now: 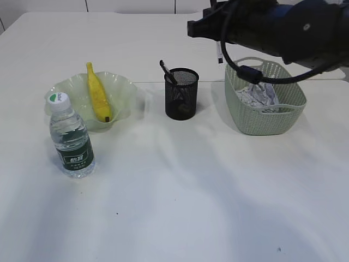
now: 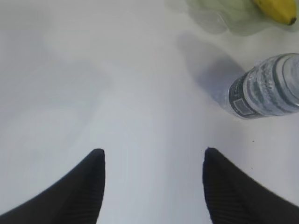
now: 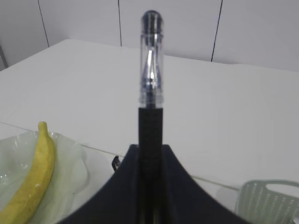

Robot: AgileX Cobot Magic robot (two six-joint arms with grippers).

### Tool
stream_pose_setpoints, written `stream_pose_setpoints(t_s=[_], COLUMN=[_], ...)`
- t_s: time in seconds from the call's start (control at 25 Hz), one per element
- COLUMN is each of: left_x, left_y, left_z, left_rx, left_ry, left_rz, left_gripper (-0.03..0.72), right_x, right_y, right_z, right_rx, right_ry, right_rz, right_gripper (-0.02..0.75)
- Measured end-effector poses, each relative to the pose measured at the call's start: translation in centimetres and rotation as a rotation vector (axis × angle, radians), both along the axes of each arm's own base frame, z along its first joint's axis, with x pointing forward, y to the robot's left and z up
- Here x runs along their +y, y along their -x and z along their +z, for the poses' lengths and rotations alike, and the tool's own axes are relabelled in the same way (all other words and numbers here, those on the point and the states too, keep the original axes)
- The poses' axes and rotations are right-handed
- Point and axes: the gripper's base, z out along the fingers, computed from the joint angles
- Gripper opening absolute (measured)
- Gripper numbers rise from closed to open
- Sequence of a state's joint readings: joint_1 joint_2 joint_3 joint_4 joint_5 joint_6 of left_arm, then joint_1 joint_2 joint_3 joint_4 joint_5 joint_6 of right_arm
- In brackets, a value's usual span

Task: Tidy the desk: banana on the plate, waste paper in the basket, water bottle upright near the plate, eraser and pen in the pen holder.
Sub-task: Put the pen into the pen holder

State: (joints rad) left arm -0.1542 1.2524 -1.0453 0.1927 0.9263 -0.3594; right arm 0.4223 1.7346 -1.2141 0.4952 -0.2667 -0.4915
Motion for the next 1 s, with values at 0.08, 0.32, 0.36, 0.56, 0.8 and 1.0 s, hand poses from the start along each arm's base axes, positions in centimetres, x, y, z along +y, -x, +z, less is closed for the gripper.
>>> stream_pose_setpoints(t_s=[0.08, 0.32, 0.36, 0.56, 0.8, 1.0], left_x=[0.0, 0.0, 0.1, 0.3, 0.3, 0.3], left_y=[0.1, 0.1, 0.2, 0.4, 0.3, 0.3], left_z=[-0.3, -0.1, -0.1, 0.3, 0.3, 0.3], left_rx=[0.007, -0.008, -0.009, -0.026, -0.031, -0.034], left_ry=[-0.002, -0.003, -0.005, -0.03, -0.038, -0.04], left_rz=[-0.002, -0.004, -0.004, -0.008, -0.01, -0.011], left_gripper=[0.457, 0.45, 0.446, 0.442, 0.44, 0.44], right_x=[0.5, 1.7, 1.9, 1.9, -1.7, -3.8], right_y=[-1.0, -3.5, -3.8, -4.4, -5.9, -6.5], right_z=[-0.6, -2.2, -2.5, -3.4, -3.4, -3.6], right_rx=[-0.003, 0.0, 0.0, -0.006, -0.017, -0.058], right_ry=[-0.029, -0.138, -0.135, -0.079, -0.142, -0.034], right_rz=[-0.005, 0.012, 0.023, 0.06, 0.031, 0.086], right_gripper=[0.044, 0.044, 0.044, 0.044, 0.043, 0.043])
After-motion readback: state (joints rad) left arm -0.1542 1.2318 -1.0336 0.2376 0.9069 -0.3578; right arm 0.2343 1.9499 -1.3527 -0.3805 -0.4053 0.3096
